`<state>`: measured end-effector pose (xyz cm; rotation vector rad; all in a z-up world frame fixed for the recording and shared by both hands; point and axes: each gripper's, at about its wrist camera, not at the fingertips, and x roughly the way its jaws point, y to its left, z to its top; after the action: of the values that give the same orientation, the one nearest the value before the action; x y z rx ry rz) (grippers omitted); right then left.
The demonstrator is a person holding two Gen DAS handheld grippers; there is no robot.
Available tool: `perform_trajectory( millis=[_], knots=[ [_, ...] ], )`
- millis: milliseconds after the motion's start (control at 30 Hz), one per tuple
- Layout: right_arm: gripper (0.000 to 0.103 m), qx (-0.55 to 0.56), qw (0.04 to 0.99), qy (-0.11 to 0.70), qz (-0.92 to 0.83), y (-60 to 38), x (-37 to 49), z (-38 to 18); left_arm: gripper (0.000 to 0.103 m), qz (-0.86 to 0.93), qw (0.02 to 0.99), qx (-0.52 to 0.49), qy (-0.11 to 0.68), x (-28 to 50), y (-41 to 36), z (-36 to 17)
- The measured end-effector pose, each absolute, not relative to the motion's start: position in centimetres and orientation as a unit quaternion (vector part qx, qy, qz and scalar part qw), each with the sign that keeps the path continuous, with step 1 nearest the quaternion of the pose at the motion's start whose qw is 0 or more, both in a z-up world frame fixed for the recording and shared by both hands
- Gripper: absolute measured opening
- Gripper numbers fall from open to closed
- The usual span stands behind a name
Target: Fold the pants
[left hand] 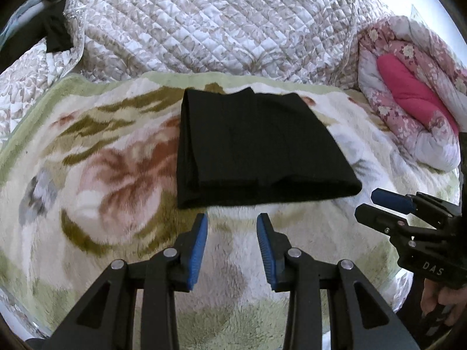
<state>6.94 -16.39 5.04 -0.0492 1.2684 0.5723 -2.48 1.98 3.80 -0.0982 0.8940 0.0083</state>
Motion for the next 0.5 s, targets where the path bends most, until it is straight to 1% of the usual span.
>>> perform_trajectory(
  millis=[200, 333, 500],
  knots=[
    [0.048, -0.04, 0.754, 0.602, 0.259, -16.0, 6.3, 2.8, 0.038, 0.016, 0.893, -0.045, 0.447, -2.0, 2.3, 2.0],
    [0.052, -0.044, 0.759, 0.595, 0.261, -15.9, 6.2, 2.7, 0.038, 0.015, 0.89, -0.044, 0.454, -2.0, 2.3, 1.0],
    [0.055, -0.042, 0.761, 0.594, 0.258, -15.9, 6.2, 2.5, 0.045, 0.01, 0.893, -0.036, 0.448, -1.9, 2.0, 0.8]
  ],
)
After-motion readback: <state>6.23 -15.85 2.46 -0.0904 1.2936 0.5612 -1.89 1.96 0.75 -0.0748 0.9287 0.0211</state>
